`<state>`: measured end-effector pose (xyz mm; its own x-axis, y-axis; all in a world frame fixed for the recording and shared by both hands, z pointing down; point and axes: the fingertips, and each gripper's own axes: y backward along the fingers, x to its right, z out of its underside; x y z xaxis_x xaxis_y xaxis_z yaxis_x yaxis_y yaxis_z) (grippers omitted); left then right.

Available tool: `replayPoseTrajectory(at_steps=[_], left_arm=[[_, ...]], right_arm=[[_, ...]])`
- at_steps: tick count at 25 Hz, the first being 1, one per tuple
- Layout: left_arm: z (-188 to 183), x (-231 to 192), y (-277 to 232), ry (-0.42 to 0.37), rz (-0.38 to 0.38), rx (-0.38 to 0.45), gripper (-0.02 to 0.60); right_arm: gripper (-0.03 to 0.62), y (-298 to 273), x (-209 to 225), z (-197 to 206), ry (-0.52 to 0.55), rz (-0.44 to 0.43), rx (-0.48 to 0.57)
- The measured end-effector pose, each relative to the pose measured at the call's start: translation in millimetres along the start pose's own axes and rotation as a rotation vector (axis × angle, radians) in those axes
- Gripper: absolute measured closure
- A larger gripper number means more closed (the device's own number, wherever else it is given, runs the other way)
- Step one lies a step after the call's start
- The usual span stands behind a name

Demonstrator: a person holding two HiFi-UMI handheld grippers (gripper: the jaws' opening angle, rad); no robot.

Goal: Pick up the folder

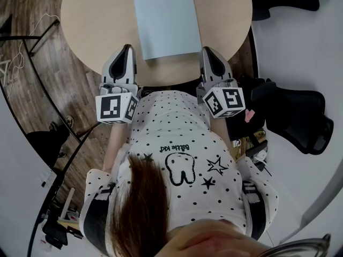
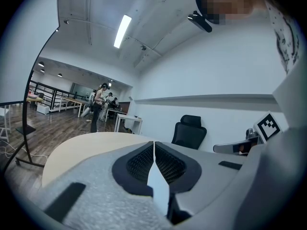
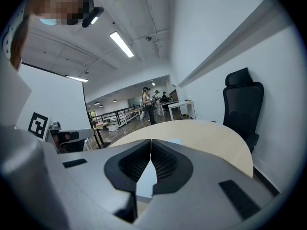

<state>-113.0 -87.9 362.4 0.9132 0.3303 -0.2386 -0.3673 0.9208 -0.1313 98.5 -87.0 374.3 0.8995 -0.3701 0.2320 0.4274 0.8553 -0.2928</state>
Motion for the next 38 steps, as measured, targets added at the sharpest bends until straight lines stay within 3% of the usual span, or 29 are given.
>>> replayPoseTrajectory(at_steps=[34, 38], left_arm=[[2.1, 3.0, -4.9, -0.005, 0.022, -0.004, 0.557], [-0.1, 1.3, -7.5, -0.009, 0.029, -0.012, 0.557]], right_arm=[[0.586, 3.6, 9.6, -5.8, 0.028, 0.014, 0.028], [0.56, 2.2, 8.8, -10.6, 0.046, 0.011, 0.03]])
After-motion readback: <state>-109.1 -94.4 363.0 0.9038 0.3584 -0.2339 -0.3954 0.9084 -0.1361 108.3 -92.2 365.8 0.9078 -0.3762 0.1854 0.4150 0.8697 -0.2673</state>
